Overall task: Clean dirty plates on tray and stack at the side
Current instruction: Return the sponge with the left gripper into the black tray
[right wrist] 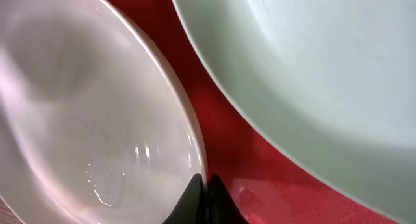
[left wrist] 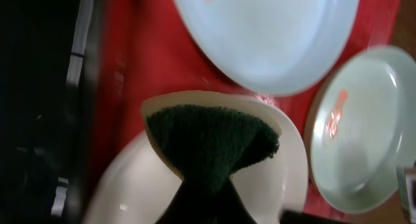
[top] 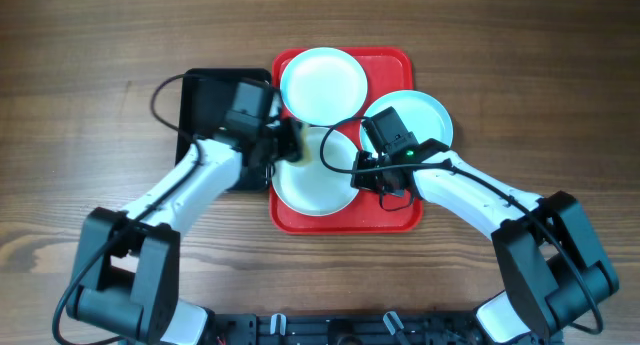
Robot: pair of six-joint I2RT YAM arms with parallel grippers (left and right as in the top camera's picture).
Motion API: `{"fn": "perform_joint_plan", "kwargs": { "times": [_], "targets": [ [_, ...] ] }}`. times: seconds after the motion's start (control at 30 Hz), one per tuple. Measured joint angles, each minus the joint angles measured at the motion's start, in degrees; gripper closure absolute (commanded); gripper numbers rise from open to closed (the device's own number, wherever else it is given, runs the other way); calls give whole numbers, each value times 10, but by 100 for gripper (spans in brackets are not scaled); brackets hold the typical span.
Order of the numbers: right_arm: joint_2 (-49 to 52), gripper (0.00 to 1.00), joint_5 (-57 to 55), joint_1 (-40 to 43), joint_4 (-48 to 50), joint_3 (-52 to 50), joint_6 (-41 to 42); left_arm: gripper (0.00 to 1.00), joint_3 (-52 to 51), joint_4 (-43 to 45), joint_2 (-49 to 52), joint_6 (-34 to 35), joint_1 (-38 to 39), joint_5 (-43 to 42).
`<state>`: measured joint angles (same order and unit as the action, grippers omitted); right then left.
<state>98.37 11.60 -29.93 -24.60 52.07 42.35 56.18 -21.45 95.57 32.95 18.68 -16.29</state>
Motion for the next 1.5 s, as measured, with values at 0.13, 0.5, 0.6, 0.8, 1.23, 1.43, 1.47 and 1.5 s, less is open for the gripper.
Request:
{"fn": "perform_joint_plan", "kwargs": {
  "times": [0.13, 0.5, 0.6, 0.8, 1.23, 1.43, 1.47, 1.5],
  "targets": [
    [0, 96, 0, 0, 0, 0, 0, 96, 0, -2, -14, -25, -59, 4],
    [0, 96, 2, 0, 0, 0, 0, 96, 0, -20, -25, -104, -134, 100],
    [0, 96, 2, 0, 0, 0, 0, 96, 0, -37, -25, -115, -134, 169],
    [0, 96, 2, 0, 0, 0, 0, 96, 0, -32, -20, -128, -134, 206],
    [0, 96, 2, 0, 0, 0, 0, 95, 0, -26, 25, -134, -134, 210],
    [0, 82, 4, 0, 0, 0, -1, 55, 0, -25, 50, -138, -134, 212],
    [0, 78, 4, 0, 0, 0, -1, 54, 0, -24, 50, -141, -134, 212],
    [0, 74, 6, 0, 0, 0, -1, 53, 0, -24, 50, -139, -134, 212]
  ]
}}
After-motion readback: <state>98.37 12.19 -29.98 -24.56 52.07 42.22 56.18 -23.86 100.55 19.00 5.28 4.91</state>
